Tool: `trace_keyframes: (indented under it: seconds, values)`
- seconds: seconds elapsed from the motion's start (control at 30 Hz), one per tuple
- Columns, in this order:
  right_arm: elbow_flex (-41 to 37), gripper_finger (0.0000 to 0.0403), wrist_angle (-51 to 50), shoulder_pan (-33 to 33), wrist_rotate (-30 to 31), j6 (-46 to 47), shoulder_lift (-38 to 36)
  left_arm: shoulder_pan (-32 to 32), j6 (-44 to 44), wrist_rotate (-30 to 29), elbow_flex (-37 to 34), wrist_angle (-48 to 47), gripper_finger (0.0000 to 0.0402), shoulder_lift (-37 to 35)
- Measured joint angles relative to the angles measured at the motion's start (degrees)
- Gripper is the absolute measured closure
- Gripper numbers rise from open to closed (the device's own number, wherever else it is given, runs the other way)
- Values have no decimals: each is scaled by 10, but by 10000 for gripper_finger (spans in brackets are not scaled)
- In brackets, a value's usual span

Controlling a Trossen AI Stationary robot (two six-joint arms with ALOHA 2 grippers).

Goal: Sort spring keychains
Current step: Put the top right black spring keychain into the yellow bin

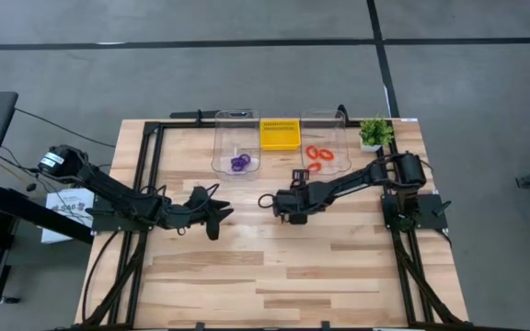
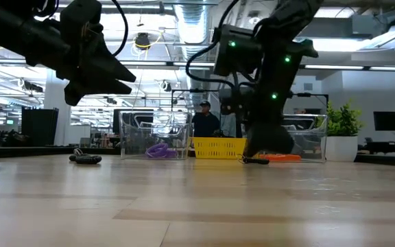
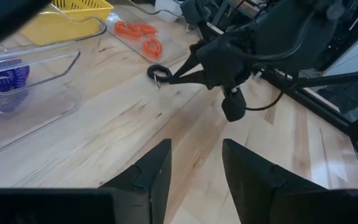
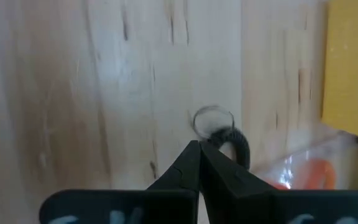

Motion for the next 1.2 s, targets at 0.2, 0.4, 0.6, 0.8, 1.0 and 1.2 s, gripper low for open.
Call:
trace_keyframes:
  seconds: [0.2,0.4,0.6,0.8,1.0,1.2]
  values:
    - [12,403,-10,-2,3,-3,2,0,1,1,0,0,261,0]
    - [14,403,-32,-16,5,-3,2,0,2,1,0,0,261,0]
    - [14,403,-33,-35,4,-3,2,0,2,1,0,0,261,0]
    - [14,403,-34,-43,-2,-8,2,0,2,1,0,0,261,0]
    - [12,403,-38,-45,-21,-12,11,0,2,1,0,-1,261,0]
    - [15,403,-46,-37,-12,-32,41,0,2,1,0,-1,261,0]
